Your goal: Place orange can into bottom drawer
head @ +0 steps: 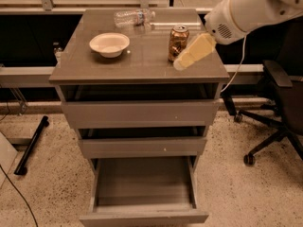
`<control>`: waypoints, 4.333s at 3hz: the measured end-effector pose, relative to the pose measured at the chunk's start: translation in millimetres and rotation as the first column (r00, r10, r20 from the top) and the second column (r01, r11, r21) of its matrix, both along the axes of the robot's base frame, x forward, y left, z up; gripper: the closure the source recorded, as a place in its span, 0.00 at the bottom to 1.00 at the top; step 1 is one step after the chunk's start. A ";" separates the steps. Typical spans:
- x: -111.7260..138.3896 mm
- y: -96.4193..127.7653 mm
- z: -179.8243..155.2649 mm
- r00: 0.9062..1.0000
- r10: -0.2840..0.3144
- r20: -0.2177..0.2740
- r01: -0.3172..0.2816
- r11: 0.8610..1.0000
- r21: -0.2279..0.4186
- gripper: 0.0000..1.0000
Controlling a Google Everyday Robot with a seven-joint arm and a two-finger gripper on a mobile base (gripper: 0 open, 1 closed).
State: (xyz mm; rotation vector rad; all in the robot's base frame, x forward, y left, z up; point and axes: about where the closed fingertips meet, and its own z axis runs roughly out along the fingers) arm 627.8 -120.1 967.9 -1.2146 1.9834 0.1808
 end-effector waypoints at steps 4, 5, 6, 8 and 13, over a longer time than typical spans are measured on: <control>125.7 10.5 -42.0 0.998 -0.046 0.031 0.033 0.941 0.337 0.00; 147.6 9.3 -48.4 0.999 -0.038 0.025 0.026 0.924 0.383 0.00; 165.2 9.4 -57.6 1.000 -0.030 0.000 0.027 0.907 0.420 0.18; 169.9 14.0 -64.3 1.000 0.005 -0.021 0.005 0.896 0.444 0.72; -29.9 49.8 2.4 0.963 0.170 0.209 -0.227 0.931 0.287 1.00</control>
Offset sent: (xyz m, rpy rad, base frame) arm 0.1119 0.0104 -0.0399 0.3265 -0.0544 -0.0804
